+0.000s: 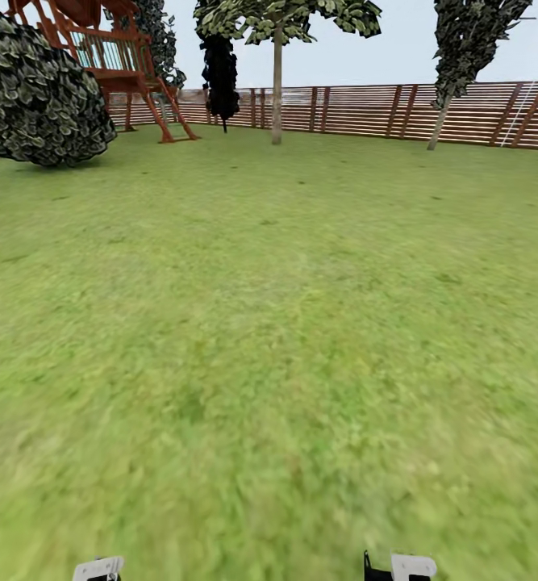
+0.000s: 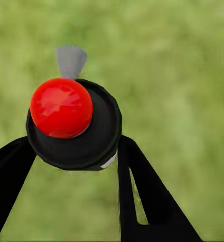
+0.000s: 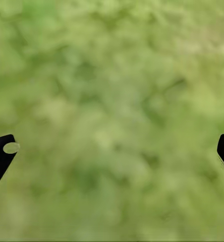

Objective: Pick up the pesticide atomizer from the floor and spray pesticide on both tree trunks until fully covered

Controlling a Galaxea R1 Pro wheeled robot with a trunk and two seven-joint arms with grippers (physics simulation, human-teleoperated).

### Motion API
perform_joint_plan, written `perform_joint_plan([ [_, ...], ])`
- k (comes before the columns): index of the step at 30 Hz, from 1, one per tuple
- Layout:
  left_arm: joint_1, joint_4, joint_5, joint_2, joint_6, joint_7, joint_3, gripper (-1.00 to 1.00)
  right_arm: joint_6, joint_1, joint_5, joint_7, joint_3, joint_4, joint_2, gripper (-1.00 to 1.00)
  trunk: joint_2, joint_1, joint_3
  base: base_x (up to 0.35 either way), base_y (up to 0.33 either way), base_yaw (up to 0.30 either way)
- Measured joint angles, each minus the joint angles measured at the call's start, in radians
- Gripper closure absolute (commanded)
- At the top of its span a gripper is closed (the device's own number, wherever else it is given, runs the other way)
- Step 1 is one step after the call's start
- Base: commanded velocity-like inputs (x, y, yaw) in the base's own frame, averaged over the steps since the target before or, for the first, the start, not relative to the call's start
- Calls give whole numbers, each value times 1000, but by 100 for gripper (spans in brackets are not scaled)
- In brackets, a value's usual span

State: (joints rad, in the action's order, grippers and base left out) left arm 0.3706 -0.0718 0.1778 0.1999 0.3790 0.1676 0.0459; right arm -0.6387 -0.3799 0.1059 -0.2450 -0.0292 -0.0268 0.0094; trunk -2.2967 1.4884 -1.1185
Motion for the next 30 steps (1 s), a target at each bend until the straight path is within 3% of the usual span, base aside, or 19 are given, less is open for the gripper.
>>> perform_joint_plan([
  [30, 0, 0, 0, 1, -1, 0, 0, 100, 0, 0, 0, 0, 0, 0, 0, -100, 0, 0, 0, 339, 0, 0],
])
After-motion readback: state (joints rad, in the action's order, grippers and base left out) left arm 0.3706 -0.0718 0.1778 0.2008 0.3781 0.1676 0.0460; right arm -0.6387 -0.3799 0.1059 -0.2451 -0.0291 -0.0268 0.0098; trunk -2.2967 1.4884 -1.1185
